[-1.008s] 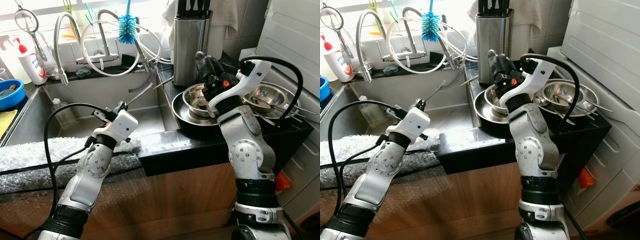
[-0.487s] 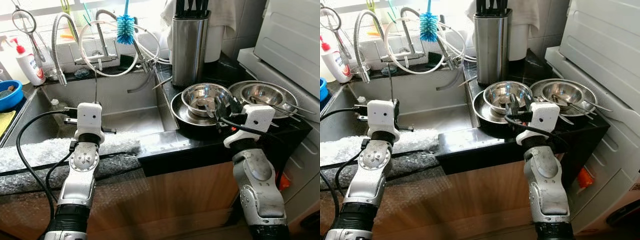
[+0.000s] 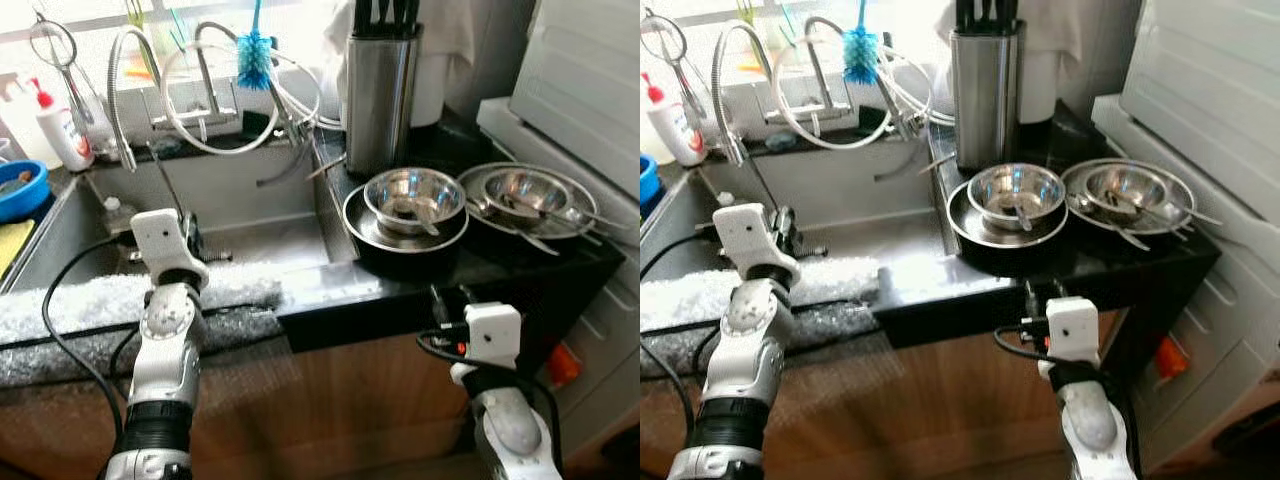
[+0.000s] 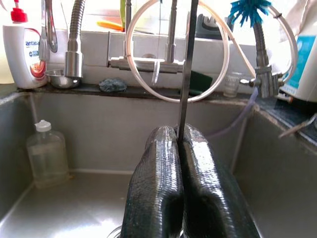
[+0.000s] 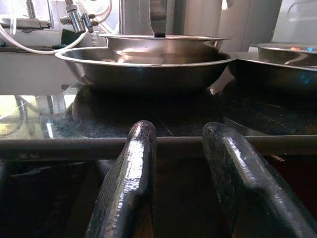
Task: Kitchen organization
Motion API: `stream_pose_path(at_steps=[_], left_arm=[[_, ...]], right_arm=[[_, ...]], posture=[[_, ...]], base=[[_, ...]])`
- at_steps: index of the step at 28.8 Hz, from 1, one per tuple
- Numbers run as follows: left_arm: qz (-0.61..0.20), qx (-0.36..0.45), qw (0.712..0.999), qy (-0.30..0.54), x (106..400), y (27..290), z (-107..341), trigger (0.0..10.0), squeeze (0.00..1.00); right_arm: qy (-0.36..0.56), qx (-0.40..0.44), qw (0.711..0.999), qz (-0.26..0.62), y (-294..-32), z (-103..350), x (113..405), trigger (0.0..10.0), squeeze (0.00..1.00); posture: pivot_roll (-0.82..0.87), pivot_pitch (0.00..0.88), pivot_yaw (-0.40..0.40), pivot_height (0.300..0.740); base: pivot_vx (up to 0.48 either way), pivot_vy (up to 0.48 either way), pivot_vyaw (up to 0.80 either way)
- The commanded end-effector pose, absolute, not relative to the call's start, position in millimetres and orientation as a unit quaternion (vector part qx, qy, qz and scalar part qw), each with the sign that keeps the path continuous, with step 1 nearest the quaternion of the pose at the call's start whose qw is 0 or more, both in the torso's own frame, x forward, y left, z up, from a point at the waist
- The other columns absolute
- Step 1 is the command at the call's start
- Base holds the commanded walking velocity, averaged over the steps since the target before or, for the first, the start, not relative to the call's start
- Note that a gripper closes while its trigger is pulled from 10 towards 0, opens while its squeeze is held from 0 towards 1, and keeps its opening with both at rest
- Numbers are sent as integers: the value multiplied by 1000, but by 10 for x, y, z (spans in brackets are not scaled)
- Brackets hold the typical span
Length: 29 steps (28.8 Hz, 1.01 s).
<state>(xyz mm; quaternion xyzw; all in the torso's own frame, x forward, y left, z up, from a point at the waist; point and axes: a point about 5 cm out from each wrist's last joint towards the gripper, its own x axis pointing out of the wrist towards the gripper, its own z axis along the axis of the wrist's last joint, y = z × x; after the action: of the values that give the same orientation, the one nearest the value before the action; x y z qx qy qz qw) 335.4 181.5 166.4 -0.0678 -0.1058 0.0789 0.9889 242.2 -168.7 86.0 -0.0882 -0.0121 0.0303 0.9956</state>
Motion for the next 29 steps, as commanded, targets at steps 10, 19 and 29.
stream_pose_path(at_steps=[10,19,29], left_arm=[[81,-113,986,-88,3548,1804,1697,10000,0],[88,-121,986,-74,3646,1850,1661,10000,0],[99,-100,989,-37,3751,1879,1605,10000,0]], right_arm=[[178,-41,983,-2,-1737,-36,2174,10000,0],[276,-52,960,-13,-1825,-444,2110,10000,0],[355,-37,934,-23,-1821,-718,1871,10000,0]], posture=[[0,0,101,740],[-4,0,113,740],[1,0,115,740]], base=[[0,0,0],[0,0,0],[0,0,0]])
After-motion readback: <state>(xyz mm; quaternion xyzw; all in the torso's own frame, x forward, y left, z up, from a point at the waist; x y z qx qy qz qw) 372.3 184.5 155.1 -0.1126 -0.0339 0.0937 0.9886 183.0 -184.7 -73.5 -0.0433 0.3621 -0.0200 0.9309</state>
